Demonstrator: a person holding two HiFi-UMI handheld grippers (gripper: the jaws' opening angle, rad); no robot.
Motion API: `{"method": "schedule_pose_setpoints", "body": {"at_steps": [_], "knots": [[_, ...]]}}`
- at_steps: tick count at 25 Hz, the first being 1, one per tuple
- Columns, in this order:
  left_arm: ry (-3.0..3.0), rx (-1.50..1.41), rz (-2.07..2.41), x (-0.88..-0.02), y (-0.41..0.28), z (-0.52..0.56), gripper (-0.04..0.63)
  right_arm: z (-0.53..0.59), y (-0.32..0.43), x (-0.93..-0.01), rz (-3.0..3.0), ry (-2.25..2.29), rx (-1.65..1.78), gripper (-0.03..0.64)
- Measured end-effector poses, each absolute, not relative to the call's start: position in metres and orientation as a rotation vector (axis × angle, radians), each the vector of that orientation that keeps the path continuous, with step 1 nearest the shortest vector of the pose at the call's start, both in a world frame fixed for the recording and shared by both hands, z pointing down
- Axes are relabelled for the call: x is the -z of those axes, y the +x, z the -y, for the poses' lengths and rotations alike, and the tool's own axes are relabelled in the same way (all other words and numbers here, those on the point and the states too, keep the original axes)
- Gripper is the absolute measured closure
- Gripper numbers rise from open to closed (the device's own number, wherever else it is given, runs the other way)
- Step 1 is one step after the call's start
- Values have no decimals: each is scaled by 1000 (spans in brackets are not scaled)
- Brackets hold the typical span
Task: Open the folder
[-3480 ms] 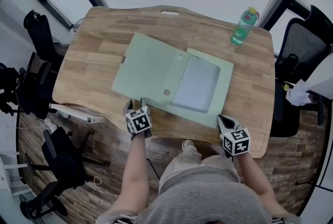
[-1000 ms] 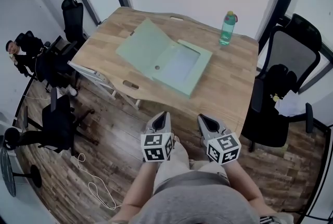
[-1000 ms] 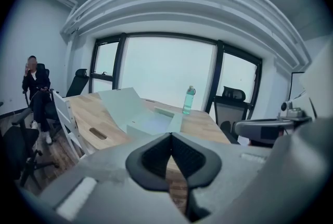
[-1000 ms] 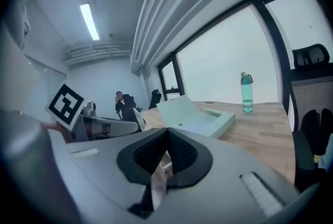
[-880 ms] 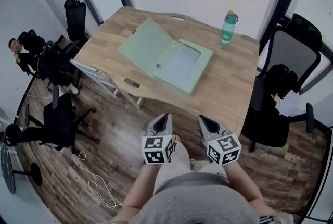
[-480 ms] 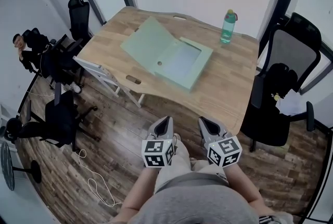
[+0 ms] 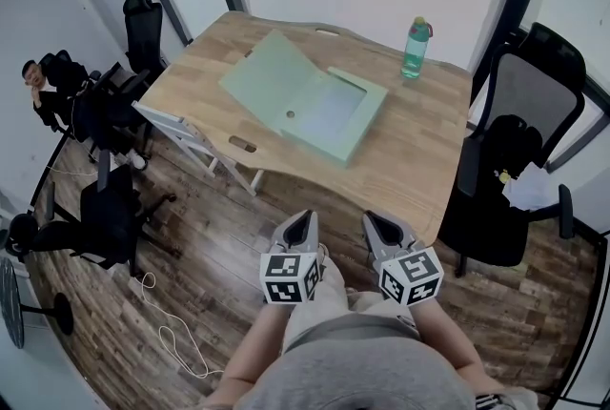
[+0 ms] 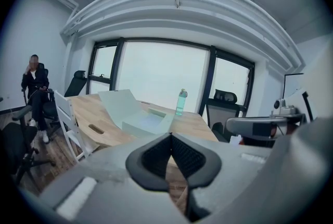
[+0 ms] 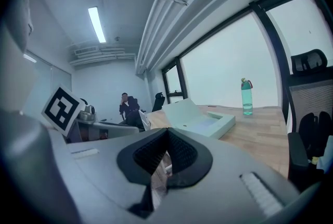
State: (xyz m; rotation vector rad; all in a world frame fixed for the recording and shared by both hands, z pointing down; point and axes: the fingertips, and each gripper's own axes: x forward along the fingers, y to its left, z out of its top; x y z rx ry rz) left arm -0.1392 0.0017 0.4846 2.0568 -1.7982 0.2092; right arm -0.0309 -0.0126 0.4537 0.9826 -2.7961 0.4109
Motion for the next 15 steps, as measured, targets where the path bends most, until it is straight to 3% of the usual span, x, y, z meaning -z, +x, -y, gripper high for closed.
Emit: {"method": "schedule_pose_setpoints", "body": {"at_steps": [15], "knots": [[2052, -201, 1811, -480, -144, -6, 595, 8, -40, -448, 2811, 961, -392, 618]]}}
